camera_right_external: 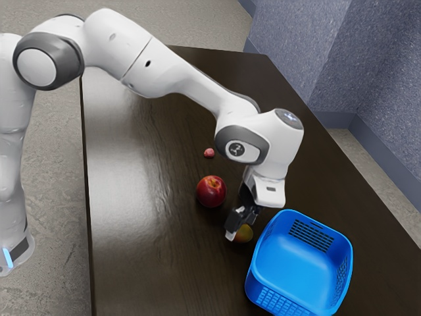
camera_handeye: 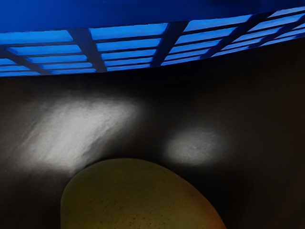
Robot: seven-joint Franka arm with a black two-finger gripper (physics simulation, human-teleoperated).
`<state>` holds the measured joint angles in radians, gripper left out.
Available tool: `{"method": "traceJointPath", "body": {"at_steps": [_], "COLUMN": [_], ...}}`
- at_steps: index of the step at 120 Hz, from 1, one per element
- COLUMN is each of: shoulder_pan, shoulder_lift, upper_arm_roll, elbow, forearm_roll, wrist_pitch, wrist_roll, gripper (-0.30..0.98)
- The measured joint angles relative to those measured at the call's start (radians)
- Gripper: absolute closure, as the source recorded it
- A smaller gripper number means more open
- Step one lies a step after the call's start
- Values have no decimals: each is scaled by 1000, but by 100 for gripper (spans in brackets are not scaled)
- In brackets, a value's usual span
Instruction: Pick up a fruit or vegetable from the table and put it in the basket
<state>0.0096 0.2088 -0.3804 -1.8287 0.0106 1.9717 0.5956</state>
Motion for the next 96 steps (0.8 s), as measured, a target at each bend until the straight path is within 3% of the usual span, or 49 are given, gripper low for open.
{"method": "traceJointPath", "body": {"at_steps": [36,66,96], "shoulder_pan": [0,-2,-1], "shoulder_lift": [11,11,2], "upper_arm_roll": [0,0,-1], "elbow": [-9,-17,-16], "forearm_roll": [-3,7,19], "wrist_pitch": [31,46,46], "wrist_roll": [15,3,-23], "gripper": [1,41,45]}}
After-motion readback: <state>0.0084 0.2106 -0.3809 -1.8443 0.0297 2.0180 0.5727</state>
